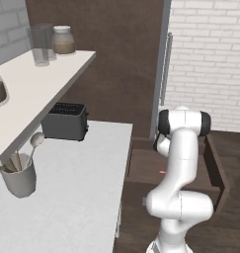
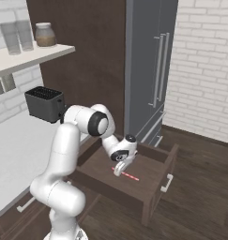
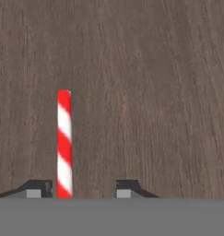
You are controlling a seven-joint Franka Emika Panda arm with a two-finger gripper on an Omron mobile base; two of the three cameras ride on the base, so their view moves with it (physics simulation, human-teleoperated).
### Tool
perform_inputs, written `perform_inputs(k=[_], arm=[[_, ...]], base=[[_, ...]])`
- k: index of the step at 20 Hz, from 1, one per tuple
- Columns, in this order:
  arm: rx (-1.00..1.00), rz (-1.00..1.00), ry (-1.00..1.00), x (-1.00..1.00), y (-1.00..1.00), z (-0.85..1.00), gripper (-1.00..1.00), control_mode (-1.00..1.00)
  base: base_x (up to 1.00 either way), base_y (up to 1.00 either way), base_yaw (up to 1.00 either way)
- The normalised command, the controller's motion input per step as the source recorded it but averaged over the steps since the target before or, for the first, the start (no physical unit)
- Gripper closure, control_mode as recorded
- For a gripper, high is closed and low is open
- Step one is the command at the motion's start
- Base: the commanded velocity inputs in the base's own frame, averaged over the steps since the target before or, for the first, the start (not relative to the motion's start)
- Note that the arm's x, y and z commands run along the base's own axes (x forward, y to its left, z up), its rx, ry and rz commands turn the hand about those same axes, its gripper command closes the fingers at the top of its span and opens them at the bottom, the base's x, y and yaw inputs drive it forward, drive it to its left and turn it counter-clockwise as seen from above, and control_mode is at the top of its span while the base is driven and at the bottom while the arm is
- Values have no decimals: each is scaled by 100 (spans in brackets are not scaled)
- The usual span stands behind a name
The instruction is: Take a straw from the drawer in front and place it inside the glass cup on the dining counter.
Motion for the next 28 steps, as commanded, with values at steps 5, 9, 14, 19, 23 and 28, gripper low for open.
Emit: perform_inputs(k=[5, 9, 14, 19, 23, 28], arm=[[-3, 0, -12, -33, 0, -77, -100, -100], [-8, 0, -4, -30, 5, -87, -100, -100], [-16, 0, 0, -23, 23, -98, 100, -100], [-12, 0, -1, -22, 22, -88, 100, -100], [0, 0, -14, -15, 5, -48, 100, -100], [0, 0, -13, -1, 0, 0, 100, -100]], base=[[0, 0, 0], [0, 0, 0], [0, 0, 0], [0, 0, 0], [0, 0, 0], [0, 0, 0]])
